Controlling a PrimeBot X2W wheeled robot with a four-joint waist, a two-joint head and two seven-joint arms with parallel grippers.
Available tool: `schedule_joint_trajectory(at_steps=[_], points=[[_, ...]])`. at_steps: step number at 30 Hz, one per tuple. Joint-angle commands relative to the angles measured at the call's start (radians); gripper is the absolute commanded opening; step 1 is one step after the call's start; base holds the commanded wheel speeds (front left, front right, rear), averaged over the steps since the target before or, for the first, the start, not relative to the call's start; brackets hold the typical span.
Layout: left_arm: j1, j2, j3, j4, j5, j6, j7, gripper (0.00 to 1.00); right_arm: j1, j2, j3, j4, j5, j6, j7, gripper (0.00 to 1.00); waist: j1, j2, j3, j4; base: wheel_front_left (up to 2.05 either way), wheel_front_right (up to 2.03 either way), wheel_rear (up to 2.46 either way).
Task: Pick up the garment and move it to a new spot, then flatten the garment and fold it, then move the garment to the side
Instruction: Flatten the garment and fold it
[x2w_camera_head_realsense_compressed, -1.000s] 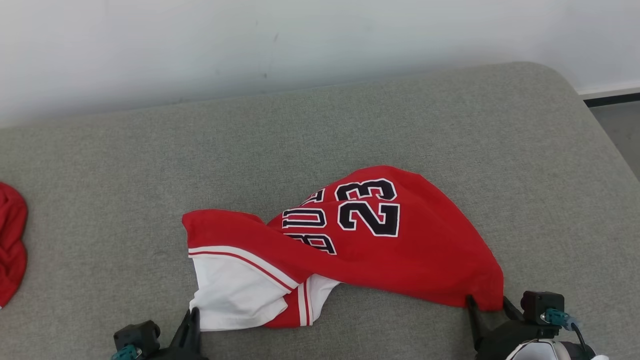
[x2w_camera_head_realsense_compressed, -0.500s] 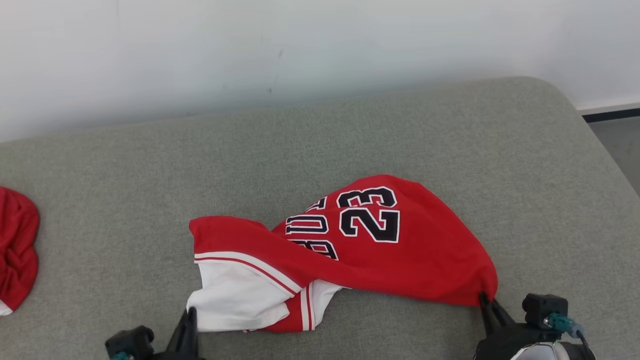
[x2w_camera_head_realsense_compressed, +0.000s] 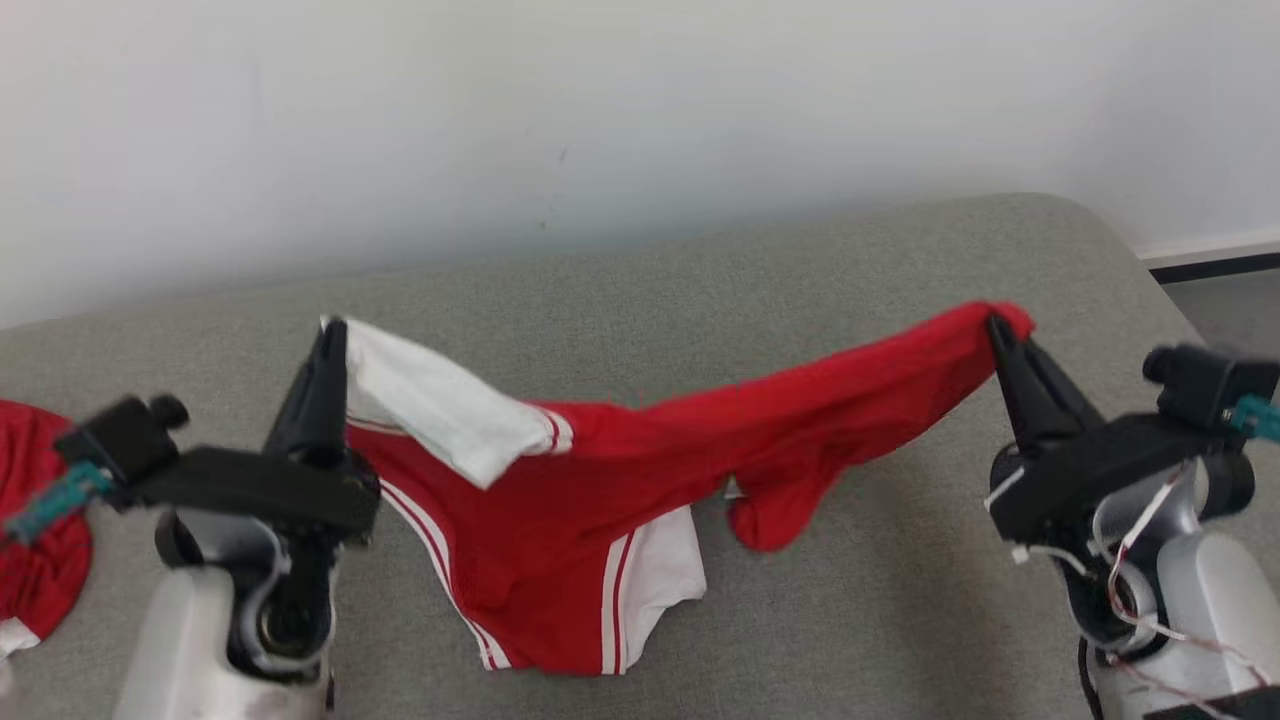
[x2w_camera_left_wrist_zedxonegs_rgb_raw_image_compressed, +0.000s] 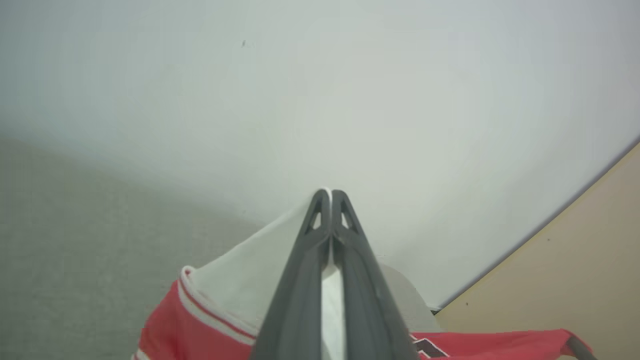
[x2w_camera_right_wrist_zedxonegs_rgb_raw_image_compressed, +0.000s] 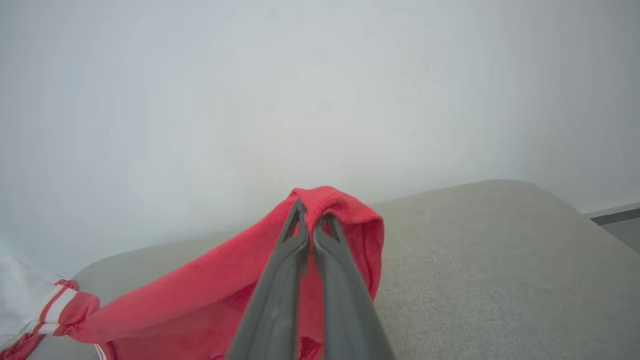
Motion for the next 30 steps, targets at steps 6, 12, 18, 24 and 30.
schedule_joint_trajectory(at_steps=[6,12,18,24,30], points=[[-0.245,0.031,0.090,-0.043,-0.144,0.066,0.144,0.00,-0.204,-0.028,0.028,0.004,0.049,-0.002,0.077,0.00,0.0001,-0.0001,0.076,-0.020,0.00,0.00,0.00],[-0.487,0.092,0.107,-0.057,-0.146,0.133,0.215,0.00,-0.421,-0.061,0.056,0.077,0.066,-0.002,0.114,0.00,0.0001,-0.0001,0.216,-0.026,0.00,0.00,0.00],[-0.717,0.133,0.072,-0.031,-0.081,0.133,0.186,0.00,-0.665,-0.079,0.059,0.195,0.036,-0.002,0.070,0.00,0.0001,-0.0001,0.413,-0.023,0.00,0.00,0.00],[-0.973,0.185,0.033,0.032,0.030,0.086,0.068,0.00,-0.942,-0.044,0.005,0.329,-0.035,-0.002,-0.056,0.00,0.0001,-0.0001,0.594,-0.031,0.00,0.00,0.00],[-1.162,0.216,0.006,0.103,0.124,0.044,-0.083,0.00,-1.139,-0.004,-0.091,0.451,-0.081,-0.002,-0.232,0.00,0.0001,-0.0001,0.673,-0.042,0.00,0.00,0.00]])
